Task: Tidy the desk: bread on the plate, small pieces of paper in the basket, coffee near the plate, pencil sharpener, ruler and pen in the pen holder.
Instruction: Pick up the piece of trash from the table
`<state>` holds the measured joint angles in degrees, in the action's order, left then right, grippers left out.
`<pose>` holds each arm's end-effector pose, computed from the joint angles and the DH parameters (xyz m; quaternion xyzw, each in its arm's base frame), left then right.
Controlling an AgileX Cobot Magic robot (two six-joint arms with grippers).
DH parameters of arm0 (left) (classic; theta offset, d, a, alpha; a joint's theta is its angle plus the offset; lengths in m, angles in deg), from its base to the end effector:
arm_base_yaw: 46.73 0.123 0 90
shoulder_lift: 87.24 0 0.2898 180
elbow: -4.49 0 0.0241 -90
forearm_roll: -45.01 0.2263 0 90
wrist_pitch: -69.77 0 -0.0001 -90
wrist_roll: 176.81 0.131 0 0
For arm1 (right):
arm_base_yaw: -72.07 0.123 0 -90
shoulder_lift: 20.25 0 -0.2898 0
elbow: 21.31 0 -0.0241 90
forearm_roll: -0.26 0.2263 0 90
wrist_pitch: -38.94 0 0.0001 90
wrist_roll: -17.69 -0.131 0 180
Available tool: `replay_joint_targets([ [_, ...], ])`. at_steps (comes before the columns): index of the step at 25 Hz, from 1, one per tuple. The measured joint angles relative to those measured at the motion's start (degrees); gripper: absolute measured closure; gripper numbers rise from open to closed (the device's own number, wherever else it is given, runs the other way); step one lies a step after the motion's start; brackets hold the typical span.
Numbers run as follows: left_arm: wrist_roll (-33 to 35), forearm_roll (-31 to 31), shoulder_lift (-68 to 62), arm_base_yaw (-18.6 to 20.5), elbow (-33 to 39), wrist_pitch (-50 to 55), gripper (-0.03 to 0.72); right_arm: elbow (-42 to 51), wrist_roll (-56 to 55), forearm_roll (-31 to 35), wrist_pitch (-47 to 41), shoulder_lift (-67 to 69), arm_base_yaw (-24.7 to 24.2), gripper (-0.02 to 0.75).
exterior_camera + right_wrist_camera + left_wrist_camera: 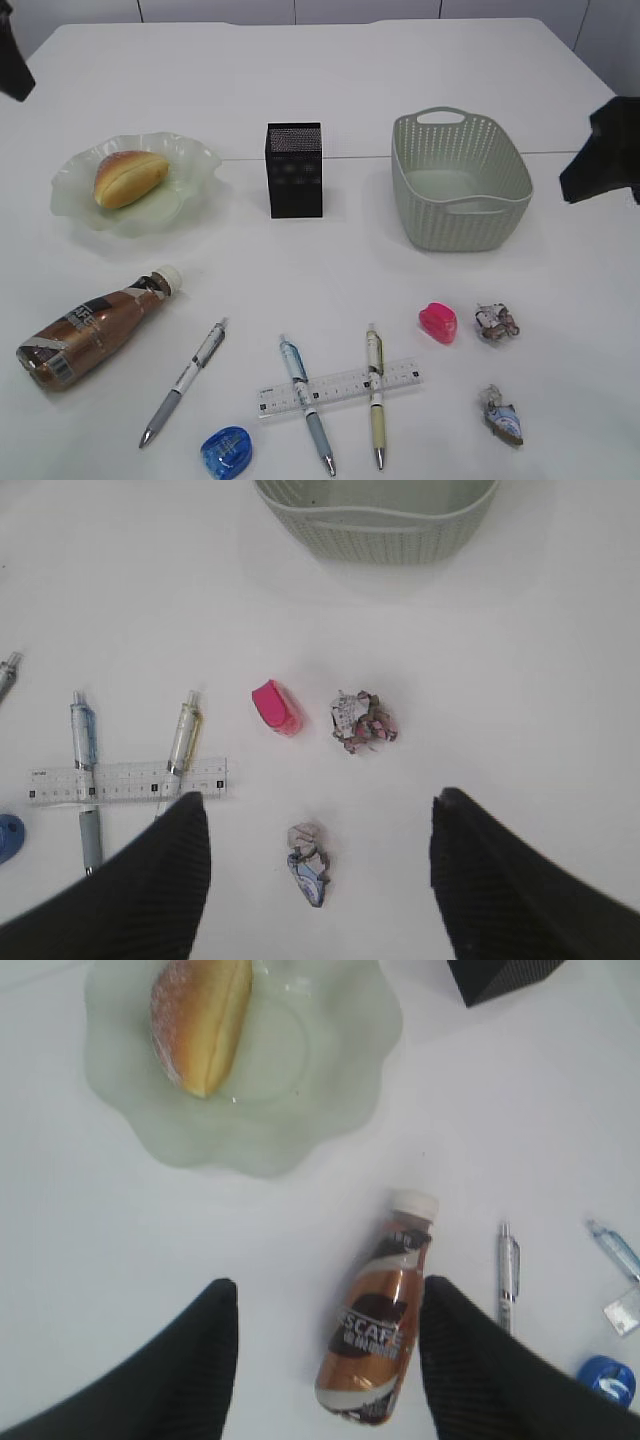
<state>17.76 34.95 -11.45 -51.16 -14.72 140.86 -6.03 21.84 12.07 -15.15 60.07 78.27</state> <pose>0.3446 -0.0484 0.3298 0.1504 0.9629 -0.0685 0.2132 0.2413 0.0481 0.2997 -0.0503 0.9595 0.1008 0.2583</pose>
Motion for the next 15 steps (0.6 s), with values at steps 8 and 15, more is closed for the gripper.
replay_joint_targets([
  [8, -0.73, 0.1, 10.35, 0.05, 20.56, -2.94, 0.266, -5.31, -1.62, -0.98, -5.48, 13.54, 0.5, 0.237],
  [15, -2.11, 0.1, 21.03, 0.05, 37.72, -8.15, 0.266, -5.31, -4.67, -1.2, -4.53, 22.02, 0.5, 0.238],
])
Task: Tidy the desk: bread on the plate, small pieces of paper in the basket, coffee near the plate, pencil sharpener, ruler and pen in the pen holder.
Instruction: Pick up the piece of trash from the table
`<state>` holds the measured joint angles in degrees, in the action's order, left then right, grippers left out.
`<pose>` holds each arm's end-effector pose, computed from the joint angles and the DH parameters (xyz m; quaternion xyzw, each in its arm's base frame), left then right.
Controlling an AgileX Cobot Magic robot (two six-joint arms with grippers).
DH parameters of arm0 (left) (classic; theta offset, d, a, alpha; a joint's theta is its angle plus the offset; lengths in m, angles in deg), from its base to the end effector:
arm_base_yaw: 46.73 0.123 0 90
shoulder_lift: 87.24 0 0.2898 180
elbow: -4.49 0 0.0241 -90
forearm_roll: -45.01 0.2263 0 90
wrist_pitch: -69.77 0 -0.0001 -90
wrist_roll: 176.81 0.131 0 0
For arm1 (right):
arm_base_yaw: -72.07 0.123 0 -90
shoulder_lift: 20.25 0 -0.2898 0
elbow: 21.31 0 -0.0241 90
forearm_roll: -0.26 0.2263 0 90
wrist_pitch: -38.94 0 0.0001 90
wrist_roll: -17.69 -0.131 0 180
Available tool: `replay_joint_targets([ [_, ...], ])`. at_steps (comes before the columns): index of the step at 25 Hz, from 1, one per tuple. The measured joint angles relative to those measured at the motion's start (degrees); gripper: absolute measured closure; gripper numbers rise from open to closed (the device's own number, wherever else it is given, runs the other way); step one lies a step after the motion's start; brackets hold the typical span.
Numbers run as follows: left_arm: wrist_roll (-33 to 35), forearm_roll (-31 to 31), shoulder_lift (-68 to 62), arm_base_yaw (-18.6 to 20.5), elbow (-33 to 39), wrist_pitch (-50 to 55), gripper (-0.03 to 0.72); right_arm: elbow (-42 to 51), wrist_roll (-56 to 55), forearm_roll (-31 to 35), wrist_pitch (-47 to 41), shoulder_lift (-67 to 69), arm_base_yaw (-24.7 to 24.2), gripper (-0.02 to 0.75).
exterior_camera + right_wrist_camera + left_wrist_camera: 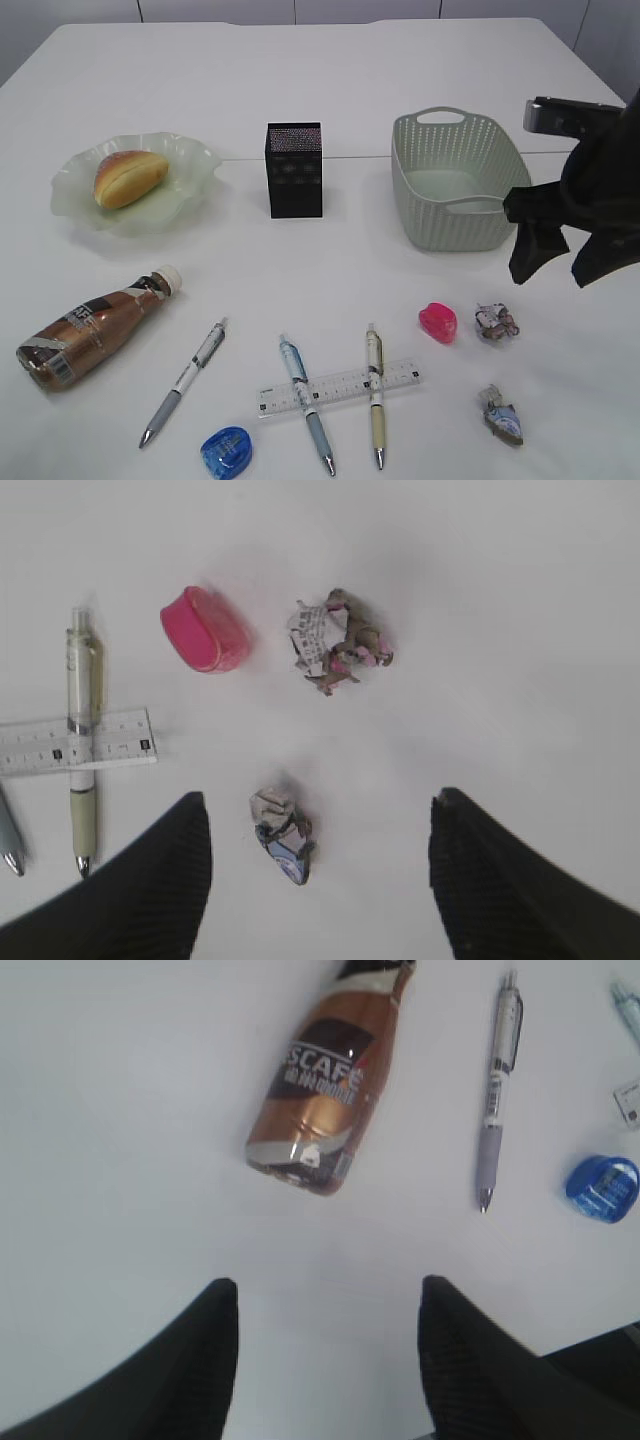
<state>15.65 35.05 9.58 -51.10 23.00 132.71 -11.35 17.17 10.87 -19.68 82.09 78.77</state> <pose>0.2249 -0.0374 0.2639 0.1160 0.9809 -0.0723 0.1387 0.2973 0.0557 0.2149 -0.0118 0.9934 0.0873 0.0735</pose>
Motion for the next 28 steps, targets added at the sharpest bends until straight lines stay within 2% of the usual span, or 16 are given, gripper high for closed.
replay_joint_targets([
  [5, -0.09, 0.0, 7.08, 0.0, 7.56, -0.77, 0.267, -0.07, -7.66, 0.0, 3.17, 5.29, 0.0, 0.238],
  [8, -0.09, 0.11, 10.45, 0.0, 9.57, -1.23, 0.267, -0.07, -11.88, 0.61, 4.5, 8.21, 0.0, 0.238],
  [19, -0.09, 0.62, 14.79, 0.0, 9.85, -1.59, 0.269, -0.33, -28.34, 2.72, 12.07, 12.18, 0.23, 0.239],
  [28, -0.09, 2.19, 14.79, 0.0, 9.85, -1.93, 0.272, -0.54, -30.39, 3.71, 13.08, 16.61, 0.23, 0.239],
])
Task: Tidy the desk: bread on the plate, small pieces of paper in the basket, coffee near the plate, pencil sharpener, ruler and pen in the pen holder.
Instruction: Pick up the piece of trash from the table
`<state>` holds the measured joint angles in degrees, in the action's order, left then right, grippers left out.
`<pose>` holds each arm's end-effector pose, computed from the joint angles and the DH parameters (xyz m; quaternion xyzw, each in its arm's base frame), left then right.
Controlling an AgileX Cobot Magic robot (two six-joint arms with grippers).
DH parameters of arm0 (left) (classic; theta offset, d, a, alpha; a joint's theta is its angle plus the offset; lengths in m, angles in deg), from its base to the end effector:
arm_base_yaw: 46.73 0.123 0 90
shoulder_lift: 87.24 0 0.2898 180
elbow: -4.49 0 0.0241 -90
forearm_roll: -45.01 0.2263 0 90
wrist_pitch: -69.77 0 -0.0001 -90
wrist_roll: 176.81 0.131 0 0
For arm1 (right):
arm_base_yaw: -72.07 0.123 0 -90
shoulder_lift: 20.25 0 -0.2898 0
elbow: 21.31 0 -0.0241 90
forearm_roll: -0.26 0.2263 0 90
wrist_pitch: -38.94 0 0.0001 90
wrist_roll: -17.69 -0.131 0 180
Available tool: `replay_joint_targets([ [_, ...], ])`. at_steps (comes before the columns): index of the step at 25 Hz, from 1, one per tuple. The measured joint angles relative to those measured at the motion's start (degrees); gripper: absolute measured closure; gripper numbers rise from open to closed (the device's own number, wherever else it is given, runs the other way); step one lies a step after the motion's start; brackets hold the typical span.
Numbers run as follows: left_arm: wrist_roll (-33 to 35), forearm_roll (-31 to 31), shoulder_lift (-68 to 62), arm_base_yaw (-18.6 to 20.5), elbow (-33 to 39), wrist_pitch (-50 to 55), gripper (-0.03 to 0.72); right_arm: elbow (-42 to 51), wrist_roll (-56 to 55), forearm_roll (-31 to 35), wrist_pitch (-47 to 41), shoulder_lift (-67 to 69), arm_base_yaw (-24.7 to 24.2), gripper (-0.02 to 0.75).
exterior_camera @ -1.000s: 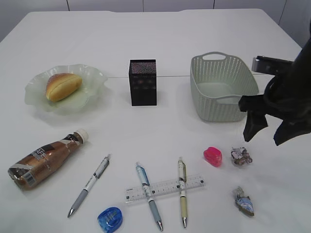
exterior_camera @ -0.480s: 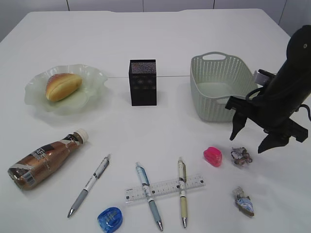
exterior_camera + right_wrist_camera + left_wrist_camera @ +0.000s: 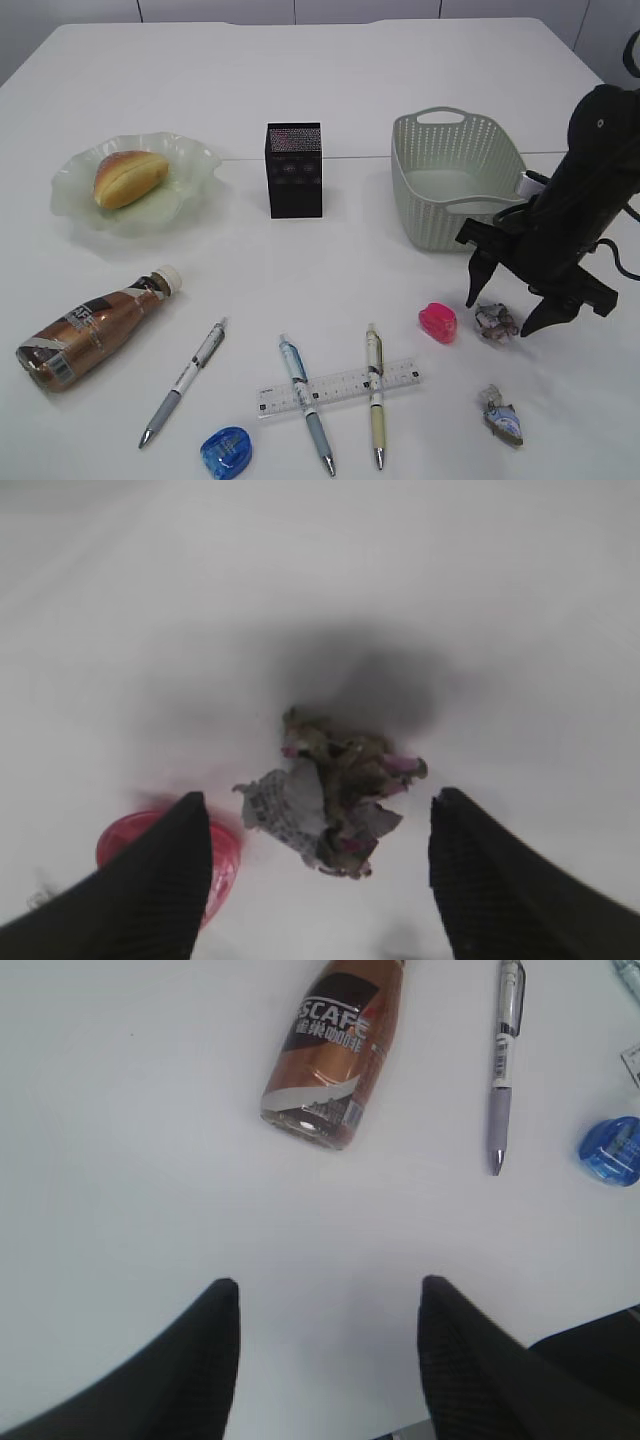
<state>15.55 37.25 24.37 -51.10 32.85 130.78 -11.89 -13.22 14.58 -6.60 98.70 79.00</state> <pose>0.1688 -0.0284 0.2695 0.1219 0.9716 -0.0508 0.1964 0.3429 0.0650 0.1270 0.2865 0.9521 0.1055 0.0196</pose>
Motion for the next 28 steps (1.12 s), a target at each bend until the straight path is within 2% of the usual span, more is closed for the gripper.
replay_joint_targets([
  [11, 0.0, 0.11, 0.0, 0.0, 0.0, 0.0, 0.272, 0.0, -0.12, 0.88, 1.26, 2.79, 0.0, 0.243],
  [14, 0.0, 0.11, 0.0, 0.0, 0.0, 0.0, 0.272, 0.0, -0.12, 0.98, 1.26, 2.95, 0.0, 0.297],
  [19, 0.0, 0.11, 0.0, 0.0, 0.0, 0.0, 0.272, 0.0, -0.12, 1.02, 1.26, 2.95, 0.0, 0.478],
  [22, 0.0, 0.11, 0.0, 0.0, 0.0, 0.0, 0.272, 0.0, 0.56, 1.11, 0.57, 2.95, 0.0, 0.51],
  [28, 0.0, 0.11, 0.0, 0.0, 0.09, 0.0, 0.272, 0.0, 5.07, 1.24, -1.01, -0.85, 0.0, 0.514],
])
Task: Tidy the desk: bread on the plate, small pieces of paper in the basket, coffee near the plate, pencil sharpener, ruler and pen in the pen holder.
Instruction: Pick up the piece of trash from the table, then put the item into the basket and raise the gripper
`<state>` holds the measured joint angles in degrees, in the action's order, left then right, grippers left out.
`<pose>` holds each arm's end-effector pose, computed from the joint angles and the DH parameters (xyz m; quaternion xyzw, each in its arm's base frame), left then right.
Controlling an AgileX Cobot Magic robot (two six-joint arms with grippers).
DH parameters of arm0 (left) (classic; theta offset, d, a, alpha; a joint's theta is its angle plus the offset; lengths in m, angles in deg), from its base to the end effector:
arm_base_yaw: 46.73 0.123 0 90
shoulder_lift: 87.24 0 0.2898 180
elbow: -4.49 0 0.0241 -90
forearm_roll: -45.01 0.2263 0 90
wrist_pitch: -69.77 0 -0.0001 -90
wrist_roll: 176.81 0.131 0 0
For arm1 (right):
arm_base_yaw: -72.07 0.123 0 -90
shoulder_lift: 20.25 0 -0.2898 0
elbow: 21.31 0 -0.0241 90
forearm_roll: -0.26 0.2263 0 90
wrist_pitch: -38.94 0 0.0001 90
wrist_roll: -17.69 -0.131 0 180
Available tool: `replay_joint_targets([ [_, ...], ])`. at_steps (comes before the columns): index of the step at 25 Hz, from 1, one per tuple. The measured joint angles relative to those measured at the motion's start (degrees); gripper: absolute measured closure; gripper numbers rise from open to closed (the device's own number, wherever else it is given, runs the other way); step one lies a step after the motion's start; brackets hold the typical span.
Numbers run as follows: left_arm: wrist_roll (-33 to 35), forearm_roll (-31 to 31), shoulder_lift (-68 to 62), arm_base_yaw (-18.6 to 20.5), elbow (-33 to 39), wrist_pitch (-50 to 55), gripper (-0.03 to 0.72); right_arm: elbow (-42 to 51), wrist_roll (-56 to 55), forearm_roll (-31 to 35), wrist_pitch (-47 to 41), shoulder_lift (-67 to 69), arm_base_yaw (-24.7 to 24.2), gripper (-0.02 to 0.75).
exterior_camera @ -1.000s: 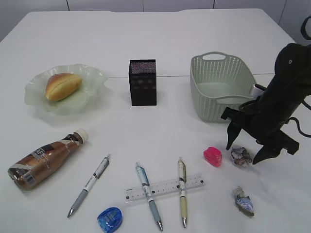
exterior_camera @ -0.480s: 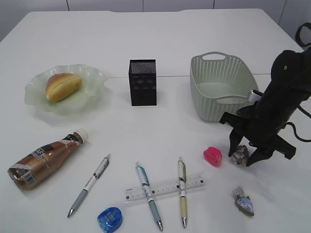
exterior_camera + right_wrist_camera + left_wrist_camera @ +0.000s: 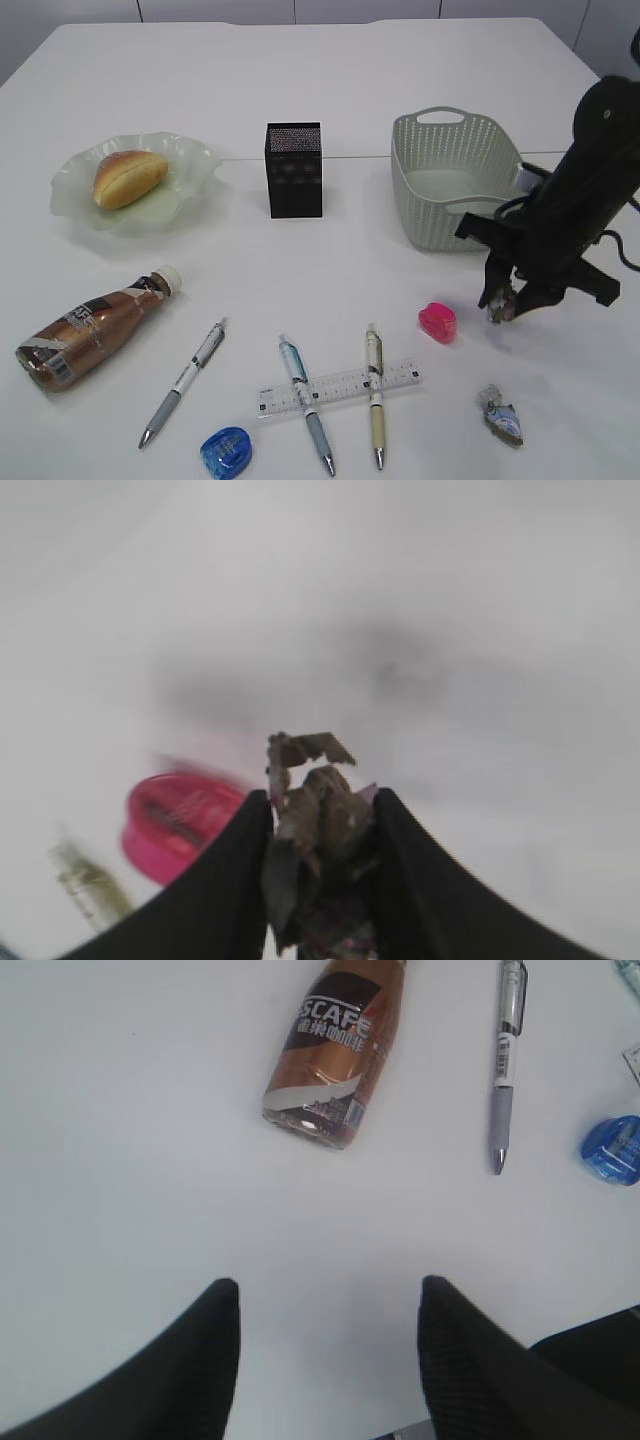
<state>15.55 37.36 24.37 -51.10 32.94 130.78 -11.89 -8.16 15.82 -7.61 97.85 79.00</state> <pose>0.1686 -0.0282 0.2691 0.1221 0.9718 -0.0500 0.1956 0.3406 0.0671 0.1324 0.2493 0.9616 0.1132 0.0201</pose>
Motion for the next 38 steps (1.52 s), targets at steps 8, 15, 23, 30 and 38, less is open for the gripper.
replay_joint_targets([
  [8, 0.0, 0.0, 0.0, 0.0, 0.0, 0.0, 0.272, -4.86, 3.32, 2.51, 5.93, -9.79, 0.0, 0.514],
  [15, 0.0, 0.0, 0.0, 0.0, 0.0, 0.1, 0.272, -14.09, 3.68, 2.51, 13.78, -6.43, 0.0, 0.514],
  [23, 0.0, -0.45, 0.0, 0.0, 0.0, 0.99, 0.272, -22.49, 3.82, 0.23, 16.5, 4.74, 0.0, 0.371],
  [30, -0.02, -1.03, 0.0, 0.0, 0.0, 1.21, 0.272, -25.19, 8.31, -0.16, 14.18, 6.12, 0.0, 0.171],
  [38, -0.02, -1.03, 0.0, 0.0, 0.0, 1.33, 0.272, -32.3, 17.8, -1.94, -10.12, 5.18, 0.0, 0.162],
])
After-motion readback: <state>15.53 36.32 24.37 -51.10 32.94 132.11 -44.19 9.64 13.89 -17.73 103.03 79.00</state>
